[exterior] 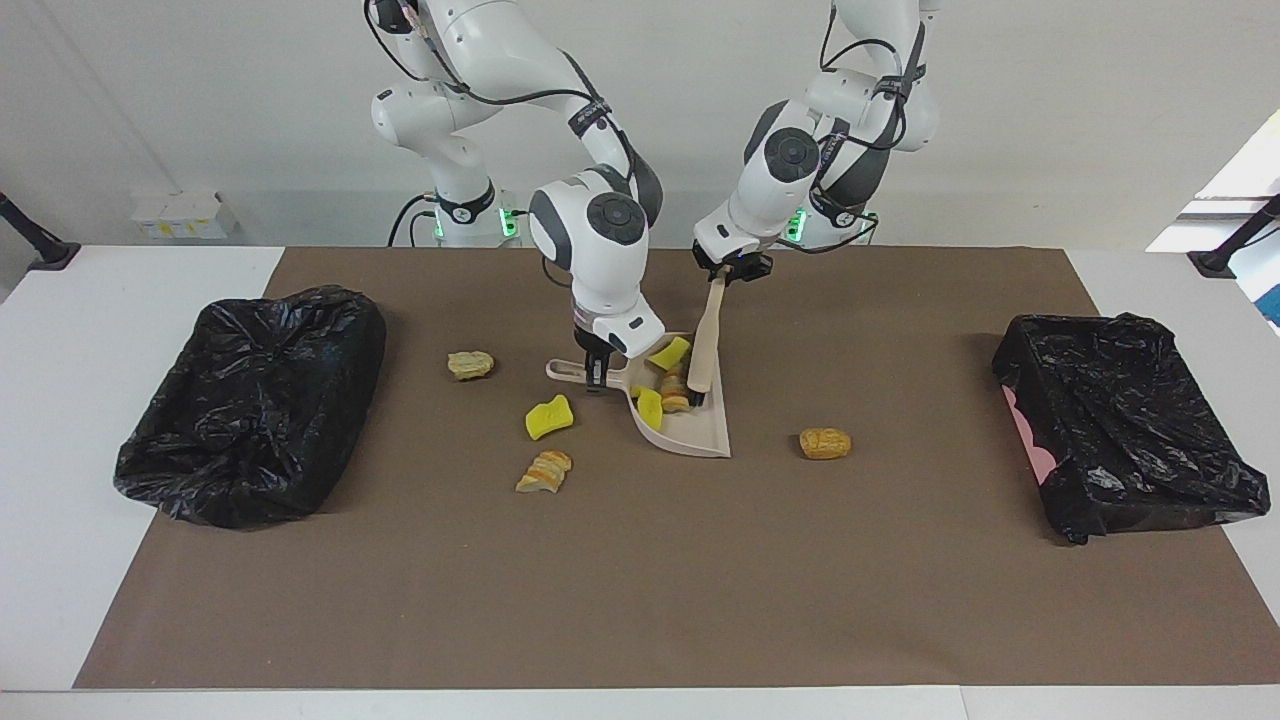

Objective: Sweep and dump trash in bin

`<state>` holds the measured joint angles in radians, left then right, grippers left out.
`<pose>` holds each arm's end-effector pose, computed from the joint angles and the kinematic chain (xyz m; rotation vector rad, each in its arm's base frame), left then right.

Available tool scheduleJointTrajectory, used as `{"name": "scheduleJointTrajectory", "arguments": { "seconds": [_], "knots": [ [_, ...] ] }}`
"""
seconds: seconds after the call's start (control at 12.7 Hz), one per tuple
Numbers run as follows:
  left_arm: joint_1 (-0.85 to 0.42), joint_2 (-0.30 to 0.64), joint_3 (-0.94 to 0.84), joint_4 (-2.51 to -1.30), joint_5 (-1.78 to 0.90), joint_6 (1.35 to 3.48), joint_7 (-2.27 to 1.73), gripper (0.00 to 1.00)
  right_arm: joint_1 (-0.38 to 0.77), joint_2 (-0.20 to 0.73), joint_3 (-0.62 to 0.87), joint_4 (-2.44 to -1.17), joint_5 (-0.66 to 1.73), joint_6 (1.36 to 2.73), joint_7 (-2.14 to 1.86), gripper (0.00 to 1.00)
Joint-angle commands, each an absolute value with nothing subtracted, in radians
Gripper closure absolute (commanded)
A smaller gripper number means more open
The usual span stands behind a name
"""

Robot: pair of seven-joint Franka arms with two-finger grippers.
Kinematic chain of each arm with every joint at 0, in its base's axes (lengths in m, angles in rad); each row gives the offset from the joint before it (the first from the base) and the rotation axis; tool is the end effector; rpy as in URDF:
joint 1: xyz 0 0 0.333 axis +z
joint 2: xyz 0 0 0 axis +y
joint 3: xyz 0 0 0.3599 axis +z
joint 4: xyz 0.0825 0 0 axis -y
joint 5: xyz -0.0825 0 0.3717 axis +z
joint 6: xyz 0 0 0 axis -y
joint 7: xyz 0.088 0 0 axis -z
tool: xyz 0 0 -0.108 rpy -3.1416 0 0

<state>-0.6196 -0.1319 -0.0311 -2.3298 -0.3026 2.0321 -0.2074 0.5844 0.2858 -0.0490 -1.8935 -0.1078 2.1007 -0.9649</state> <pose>0.3510 -0.2891 0.4303 2.9243 -0.4190 -0.3799 0.5281 0.3096 0.3962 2.1700 2.1466 -0.1513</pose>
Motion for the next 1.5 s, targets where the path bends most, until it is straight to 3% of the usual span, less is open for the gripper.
{"name": "scheduleJointTrajectory", "arguments": {
  "seconds": [0.0,0.63,0.95,1.42],
  "knots": [
    [-0.493,-0.112,-0.028,-2.283,-0.25,2.005,-0.152,1.0,0.574,0.287,-0.041,-1.905,-0.121,2.111,-0.943,1.0],
    [-0.203,0.031,-0.026,-2.056,0.053,1.873,0.029,1.0,0.575,0.285,-0.041,-1.904,-0.123,2.106,-0.934,1.0],
    [-0.144,0.057,-0.026,-2.089,0.087,1.902,0.156,1.0,0.575,0.285,-0.041,-1.907,-0.123,2.106,-0.934,1.0],
    [-0.175,-0.027,-0.035,-2.241,0.06,1.907,0.216,1.0,0.575,0.282,-0.041,-1.914,-0.121,2.111,-0.934,1.0]
  ]
}}
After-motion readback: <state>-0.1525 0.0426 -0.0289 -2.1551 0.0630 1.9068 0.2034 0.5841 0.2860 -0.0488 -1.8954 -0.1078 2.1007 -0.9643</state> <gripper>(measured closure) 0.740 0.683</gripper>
